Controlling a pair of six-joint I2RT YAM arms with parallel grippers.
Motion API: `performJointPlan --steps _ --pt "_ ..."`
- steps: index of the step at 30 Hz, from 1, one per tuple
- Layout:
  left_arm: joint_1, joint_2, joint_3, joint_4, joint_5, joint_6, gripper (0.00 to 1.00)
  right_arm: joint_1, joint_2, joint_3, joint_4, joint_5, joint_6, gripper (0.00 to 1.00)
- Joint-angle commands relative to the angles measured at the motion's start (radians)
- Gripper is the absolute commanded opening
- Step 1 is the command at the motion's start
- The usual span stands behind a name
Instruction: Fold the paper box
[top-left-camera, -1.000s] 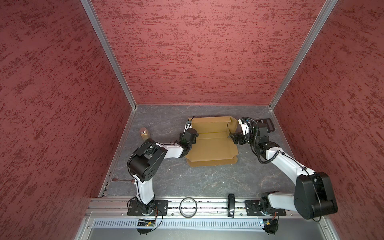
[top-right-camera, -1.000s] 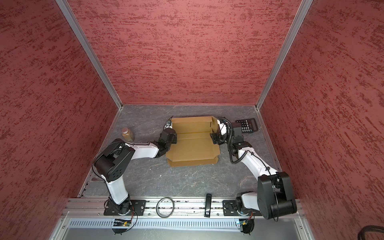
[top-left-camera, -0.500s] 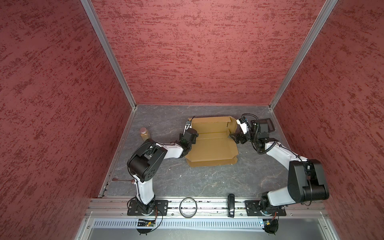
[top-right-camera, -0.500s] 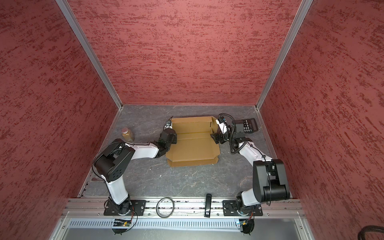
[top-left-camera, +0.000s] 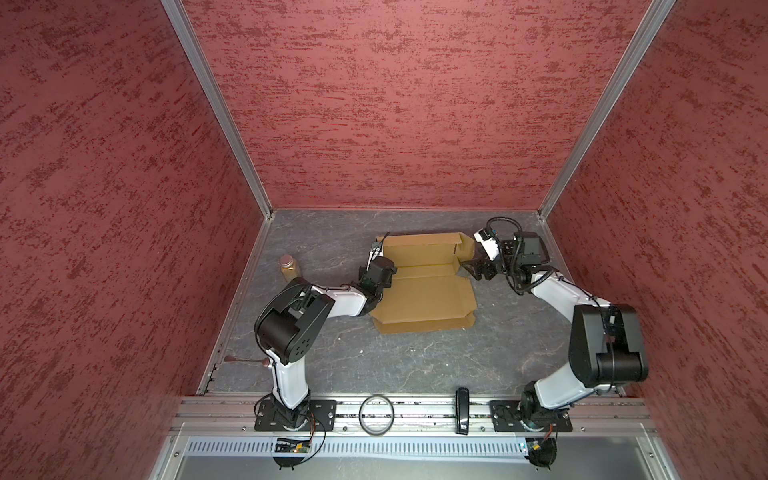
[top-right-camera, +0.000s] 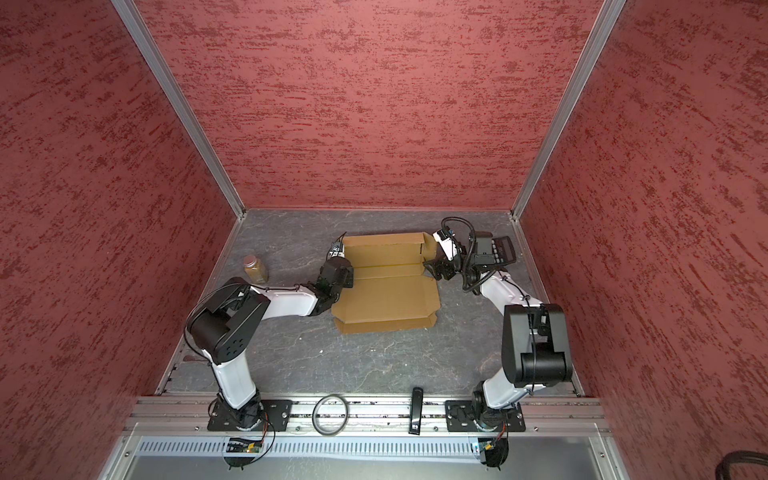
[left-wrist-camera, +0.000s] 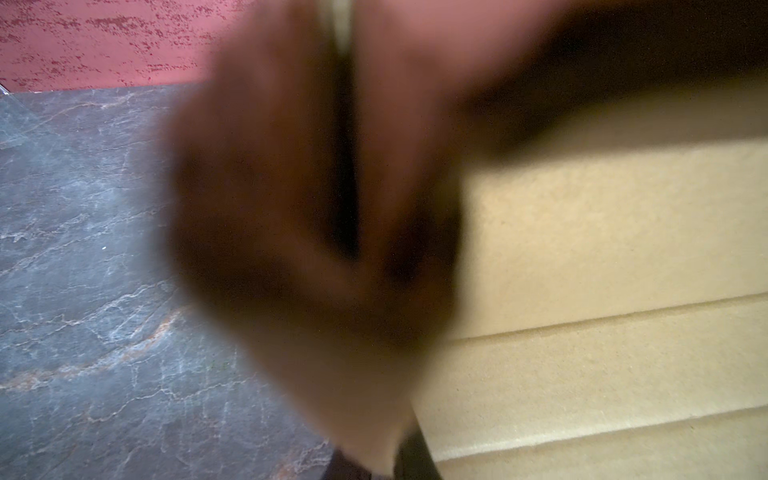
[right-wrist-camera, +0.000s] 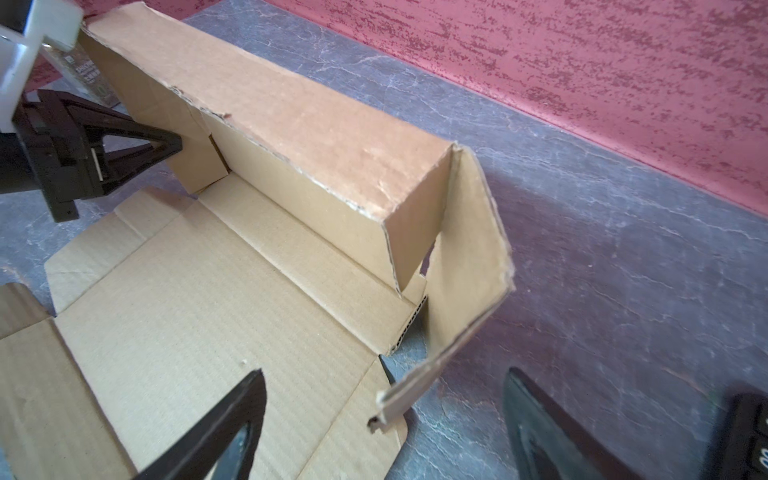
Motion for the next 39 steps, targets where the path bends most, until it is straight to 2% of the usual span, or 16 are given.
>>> performJointPlan --steps 1,9,16,20,25,39 --pt "0.002 -0.01 -0.011 -0.028 -0.009 0.02 0.11 -0.005 -0.013 0.021 -0.037 -0.072 -0.043 0.89" --pt "0.0 -0.011 -0.002 -0.033 -0.001 0.027 0.11 -0.039 -0.095 -0.025 -0.034 -0.065 -0.017 0.88" --pt "0.001 -0.009 0.003 -0.029 0.003 0.033 0.11 -0.126 -0.173 -0.086 0.083 0.015 0.087 0.88" --pt "-0.001 -0.003 0.007 -0.029 0.012 0.031 0.11 -0.135 -0.183 -0.093 0.075 0.076 0.094 0.88" --pt "-0.002 0.001 0.008 -0.026 0.013 0.032 0.11 -0.136 -0.132 -0.068 0.063 0.099 0.089 0.88" --pt "-0.011 0.021 0.029 -0.038 0.002 0.024 0.11 -0.133 0.032 -0.011 0.092 0.026 0.065 0.88"
